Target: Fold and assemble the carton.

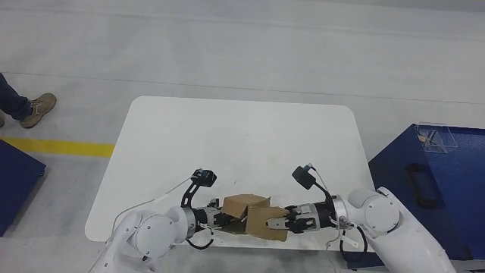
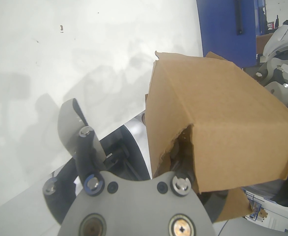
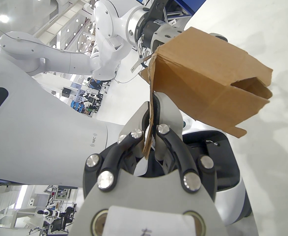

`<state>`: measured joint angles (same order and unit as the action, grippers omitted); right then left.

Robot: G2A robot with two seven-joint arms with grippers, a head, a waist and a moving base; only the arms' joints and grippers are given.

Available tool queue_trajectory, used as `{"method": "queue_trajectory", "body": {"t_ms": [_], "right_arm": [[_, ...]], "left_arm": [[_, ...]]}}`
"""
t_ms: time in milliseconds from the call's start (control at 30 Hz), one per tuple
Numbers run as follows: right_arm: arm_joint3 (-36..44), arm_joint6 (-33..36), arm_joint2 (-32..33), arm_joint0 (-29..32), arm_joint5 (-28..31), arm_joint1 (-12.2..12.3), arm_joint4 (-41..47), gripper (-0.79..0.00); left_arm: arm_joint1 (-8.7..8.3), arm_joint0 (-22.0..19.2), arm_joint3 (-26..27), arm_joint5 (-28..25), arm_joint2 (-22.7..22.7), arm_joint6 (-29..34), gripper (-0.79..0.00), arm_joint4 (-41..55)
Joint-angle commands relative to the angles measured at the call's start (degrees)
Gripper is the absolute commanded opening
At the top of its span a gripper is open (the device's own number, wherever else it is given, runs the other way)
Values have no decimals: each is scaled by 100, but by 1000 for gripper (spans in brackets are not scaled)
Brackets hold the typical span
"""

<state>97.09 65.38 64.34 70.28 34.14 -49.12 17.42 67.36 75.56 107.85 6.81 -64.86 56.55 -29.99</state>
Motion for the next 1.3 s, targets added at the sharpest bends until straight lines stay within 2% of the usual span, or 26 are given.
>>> {"method": "queue_trajectory", "body": {"t_ms": [0,100,133,167,267,400,567,667,733,1067,1133,1267], "right_arm": [[-7,-2,-19,-8,-6,-5,-8,-785],[-19,13,-60,-28,-17,-14,-30,-785],[-33,43,-78,-39,-58,-16,-47,-416],[-45,47,-88,-55,-106,-18,-75,0],[-51,-5,-139,-69,-110,-32,-148,0],[-114,-103,-151,-73,-97,-44,-185,0],[-103,-438,34,13,53,-30,-289,0],[-48,-870,323,181,226,-1,-360,0],[-42,-924,361,207,247,3,-382,0],[-42,-924,361,207,247,3,-382,0],[-61,-1301,437,220,99,-7,-644,0],[-134,-2067,667,303,-34,-22,-928,0]], "left_arm": [[-2,0,1,-21,9,17,-785,8],[-2,0,1,-21,9,17,-785,8],[-2,0,1,-21,9,17,-785,8],[-2,0,1,-21,9,17,-785,8],[-3,9,-6,-10,3,-31,-785,-11],[-2,198,61,222,67,-482,-785,-296],[36,177,-162,464,9,-550,-785,404],[80,80,-391,660,-40,-493,-785,1165],[119,22,-585,894,-145,-477,-785,1896],[119,22,-585,894,-145,-477,-785,1896],[124,48,-585,858,-108,-442,-785,1987],[209,-129,-1074,974,-96,-50,-785,3555]]}}
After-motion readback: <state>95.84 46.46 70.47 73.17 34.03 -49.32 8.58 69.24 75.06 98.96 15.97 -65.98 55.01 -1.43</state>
